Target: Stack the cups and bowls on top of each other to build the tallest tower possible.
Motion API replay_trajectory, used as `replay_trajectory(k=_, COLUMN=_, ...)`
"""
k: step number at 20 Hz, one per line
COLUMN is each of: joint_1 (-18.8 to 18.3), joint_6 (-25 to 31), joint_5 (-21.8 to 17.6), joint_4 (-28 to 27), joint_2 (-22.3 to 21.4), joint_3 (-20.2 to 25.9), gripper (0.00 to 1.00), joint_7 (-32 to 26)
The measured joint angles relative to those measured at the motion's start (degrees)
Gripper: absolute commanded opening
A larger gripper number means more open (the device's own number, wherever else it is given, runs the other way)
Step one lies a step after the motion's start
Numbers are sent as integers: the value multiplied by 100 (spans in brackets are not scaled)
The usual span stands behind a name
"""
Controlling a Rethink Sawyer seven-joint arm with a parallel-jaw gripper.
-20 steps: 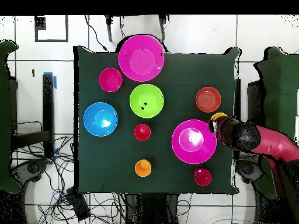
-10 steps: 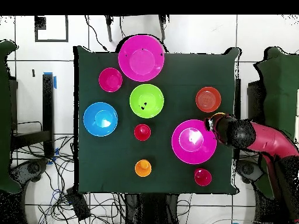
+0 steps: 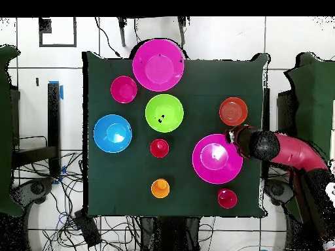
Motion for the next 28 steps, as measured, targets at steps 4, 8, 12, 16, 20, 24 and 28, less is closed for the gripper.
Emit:
replay_trajectory(k=4, joint_1=156, joint_6=1, joint_5=-2, joint_4=-110, joint_2=184, joint_3=-87, gripper=0, joint_7=0)
replay_trajectory(k=8, joint_1=227, joint_6=-1, joint_5=-2, joint_4=-120, joint_2=231, joint_3=-109, gripper=0, joint_7=0)
replay_trajectory(k=12, joint_1=245, joint_6=0, joint_5=-2, joint_4=-123, joint_2=181, joint_3=-114, gripper=0, joint_7=0)
replay_trajectory(k=16, joint_1=245, joint_6=0, joint_5=-2, joint_4=-123, joint_2=115, joint_3=-131, gripper=0, joint_7=0)
replay_trajectory(k=20, joint_1=242, joint_6=0, joint_5=-2, joint_4=-121, joint_2=42, joint_3=-149, gripper=0, joint_7=0)
replay_trajectory(k=24, joint_1=238, joint_6=13, joint_5=0, joint_4=-104, joint_2=-105, joint_3=-154, gripper=0, joint_7=0)
replay_trajectory(k=28, joint_1=238, joint_6=96, joint_5=33, joint_4=-67, joint_2=-346, joint_3=-154, gripper=0, joint_7=0)
